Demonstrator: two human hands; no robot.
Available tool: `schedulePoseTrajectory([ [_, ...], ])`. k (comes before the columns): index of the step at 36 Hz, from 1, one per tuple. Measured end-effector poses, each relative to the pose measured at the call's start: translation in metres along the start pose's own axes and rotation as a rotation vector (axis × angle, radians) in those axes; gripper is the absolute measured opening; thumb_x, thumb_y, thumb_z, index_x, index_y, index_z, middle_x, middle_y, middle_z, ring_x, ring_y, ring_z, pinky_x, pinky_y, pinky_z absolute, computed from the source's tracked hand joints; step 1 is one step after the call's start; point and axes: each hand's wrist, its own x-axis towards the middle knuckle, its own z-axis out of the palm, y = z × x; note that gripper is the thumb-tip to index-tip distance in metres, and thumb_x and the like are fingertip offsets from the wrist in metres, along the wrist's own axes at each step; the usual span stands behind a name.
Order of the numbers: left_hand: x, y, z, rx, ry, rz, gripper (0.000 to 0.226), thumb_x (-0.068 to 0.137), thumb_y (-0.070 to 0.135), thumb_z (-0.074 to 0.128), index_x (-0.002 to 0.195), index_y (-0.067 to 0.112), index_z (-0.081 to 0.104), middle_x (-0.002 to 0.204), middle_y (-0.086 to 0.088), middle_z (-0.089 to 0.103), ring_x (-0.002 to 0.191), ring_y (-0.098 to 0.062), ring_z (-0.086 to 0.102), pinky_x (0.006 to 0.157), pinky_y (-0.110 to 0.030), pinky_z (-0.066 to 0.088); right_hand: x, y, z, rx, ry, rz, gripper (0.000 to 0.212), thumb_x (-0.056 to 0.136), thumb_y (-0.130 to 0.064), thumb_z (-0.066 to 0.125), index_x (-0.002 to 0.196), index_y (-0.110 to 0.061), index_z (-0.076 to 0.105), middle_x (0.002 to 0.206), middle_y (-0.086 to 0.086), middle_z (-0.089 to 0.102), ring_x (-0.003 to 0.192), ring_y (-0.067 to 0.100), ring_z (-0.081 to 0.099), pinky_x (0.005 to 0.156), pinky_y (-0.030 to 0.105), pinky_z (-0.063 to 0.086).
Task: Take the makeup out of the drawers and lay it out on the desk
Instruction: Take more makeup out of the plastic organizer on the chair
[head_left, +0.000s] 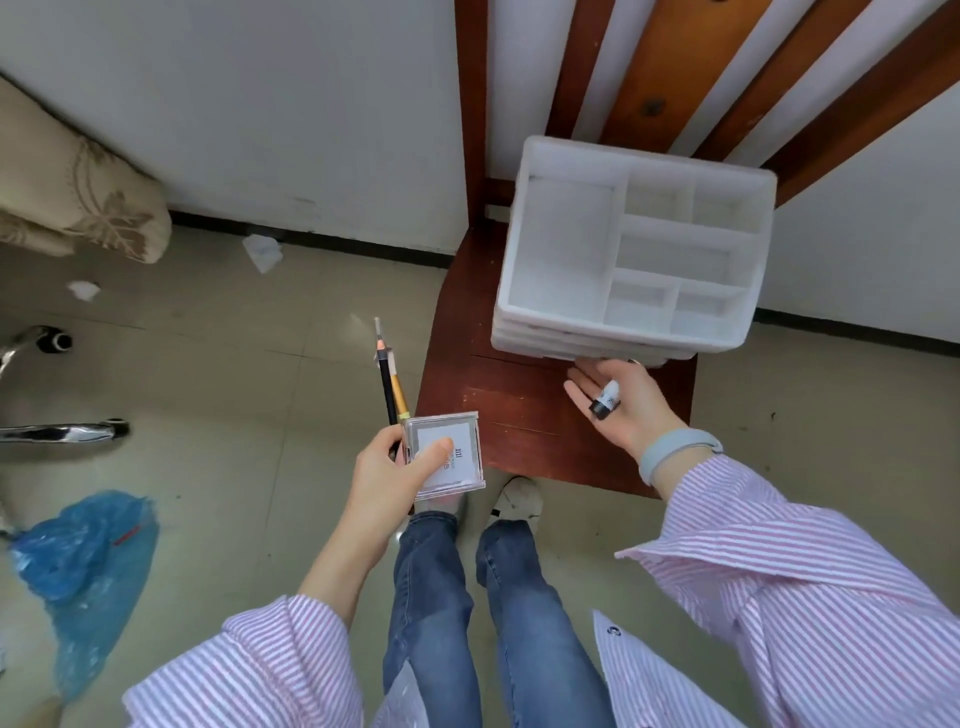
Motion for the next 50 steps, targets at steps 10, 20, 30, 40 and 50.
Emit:
schedulePoseTrajectory([
  [10,-0.035,0.02,0.006,-0.248,0.058,-0.049,0.025,0.084,0.02,0.066,0.107,0.011,0.063,0.098,-0.006,0.072,0.085,-0.017,0.069,0.066,-0.027,0.055,-0.098,0.05,0.021,-1.149,-0.535,-0.238,0.023,0.09,-0.033,0.055,0.113,-0.031,0.056,0.116,-0.005,0.063,0.107,0.01,0.06,0.096,0.033,0.048],
  [20,-0.09,0.039,-0.028,-0.378,0.085,0.067,0.047,0.087,0.049,0.051,0.111,0.012,0.064,0.102,-0.009,0.071,0.095,-0.027,0.068,0.084,-0.048,0.054,-0.152,0.062,0.059,-1.019,-0.629,-0.215,0.027,0.093,-0.011,0.053,0.12,-0.012,0.05,0.113,0.012,0.064,0.101,0.025,0.065,0.083,0.043,0.055],
  [30,-0.208,-0.004,-0.12,-0.451,0.26,0.251,0.04,0.087,0.04,0.059,0.118,0.015,0.061,0.112,-0.007,0.068,0.104,-0.027,0.064,0.089,-0.047,0.052,-0.252,0.131,0.081,-0.949,-0.757,-0.194,0.019,0.094,-0.012,0.051,0.11,-0.005,0.058,0.102,0.014,0.07,0.094,0.031,0.067,0.077,0.045,0.057],
  [40,-0.397,-0.155,-0.196,-0.311,0.897,0.228,0.01,0.095,0.032,0.047,0.104,0.028,0.05,0.098,0.007,0.063,0.091,-0.016,0.061,0.08,-0.036,0.049,-0.41,0.314,0.028,-1.118,-1.141,-0.045,0.015,0.094,-0.004,0.045,0.101,-0.008,0.058,0.084,0.007,0.073,0.076,0.022,0.07,0.062,0.037,0.056],
  [50,-0.59,-0.348,-0.225,-0.755,1.359,0.177,0.009,0.097,0.022,0.047,0.101,0.027,0.054,0.106,0.001,0.063,0.092,-0.015,0.06,0.075,-0.029,0.045,-0.541,0.528,-0.055,-1.48,-1.507,0.274,0.014,0.094,-0.008,0.049,0.106,-0.008,0.057,0.09,0.007,0.07,0.076,0.018,0.068,0.066,0.037,0.057],
])
